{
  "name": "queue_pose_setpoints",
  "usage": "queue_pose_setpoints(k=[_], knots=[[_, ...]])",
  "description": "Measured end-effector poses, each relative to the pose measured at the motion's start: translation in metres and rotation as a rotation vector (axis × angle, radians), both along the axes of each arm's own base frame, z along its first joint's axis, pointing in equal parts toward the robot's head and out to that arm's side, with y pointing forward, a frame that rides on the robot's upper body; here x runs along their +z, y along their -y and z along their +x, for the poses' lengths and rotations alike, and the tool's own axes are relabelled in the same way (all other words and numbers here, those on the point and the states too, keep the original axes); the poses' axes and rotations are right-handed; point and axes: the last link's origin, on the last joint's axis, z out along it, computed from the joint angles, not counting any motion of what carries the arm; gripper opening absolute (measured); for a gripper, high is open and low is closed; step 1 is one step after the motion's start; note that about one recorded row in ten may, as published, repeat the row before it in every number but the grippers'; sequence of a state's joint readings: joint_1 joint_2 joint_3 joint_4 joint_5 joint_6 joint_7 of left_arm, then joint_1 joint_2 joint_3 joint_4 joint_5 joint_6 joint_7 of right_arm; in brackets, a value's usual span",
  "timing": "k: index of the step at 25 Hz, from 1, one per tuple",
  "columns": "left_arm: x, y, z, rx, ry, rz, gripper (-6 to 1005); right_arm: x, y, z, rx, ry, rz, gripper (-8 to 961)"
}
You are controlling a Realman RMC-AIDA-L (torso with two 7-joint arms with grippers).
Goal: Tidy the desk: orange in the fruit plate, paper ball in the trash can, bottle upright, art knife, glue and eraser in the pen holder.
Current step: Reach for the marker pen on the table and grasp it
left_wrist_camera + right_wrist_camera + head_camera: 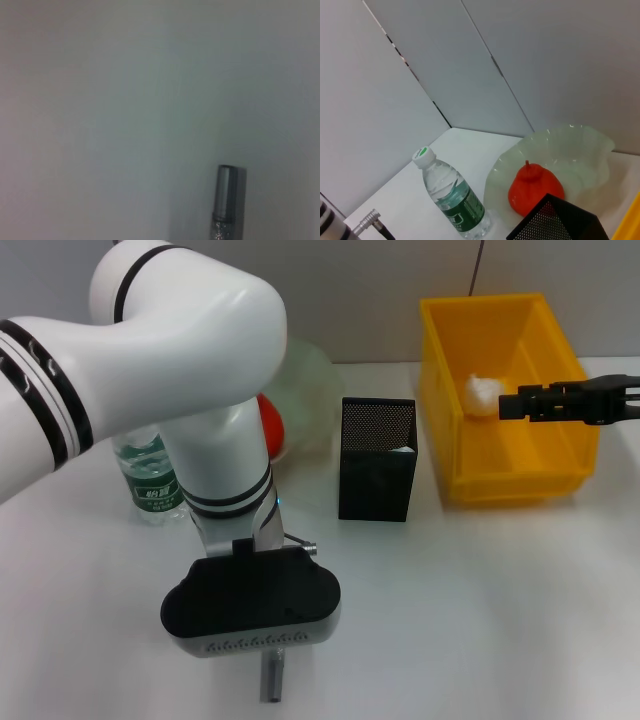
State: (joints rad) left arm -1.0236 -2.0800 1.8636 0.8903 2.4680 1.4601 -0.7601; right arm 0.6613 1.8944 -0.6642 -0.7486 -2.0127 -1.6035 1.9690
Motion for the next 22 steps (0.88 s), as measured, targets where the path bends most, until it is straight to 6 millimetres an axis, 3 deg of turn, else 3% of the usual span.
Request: queue_pose_setpoints(k=[12, 14, 22], knots=[[-0.001, 0.0, -0.003, -0.004, -0.001, 0.001, 523, -0.001, 0.0, -0.002, 0.011, 0.0, -0.005, 696], [-0.002, 0.0, -0.004, -0.001, 0.001, 0.004, 463, -0.001, 0.001, -0.001, 0.011, 0.001, -0.011, 697], [-0.003, 0.001, -0.003, -0.006, 0.007, 0.001, 430, 0.001, 0.012, -0.003, 0.028, -0.009, -0.099, 696]])
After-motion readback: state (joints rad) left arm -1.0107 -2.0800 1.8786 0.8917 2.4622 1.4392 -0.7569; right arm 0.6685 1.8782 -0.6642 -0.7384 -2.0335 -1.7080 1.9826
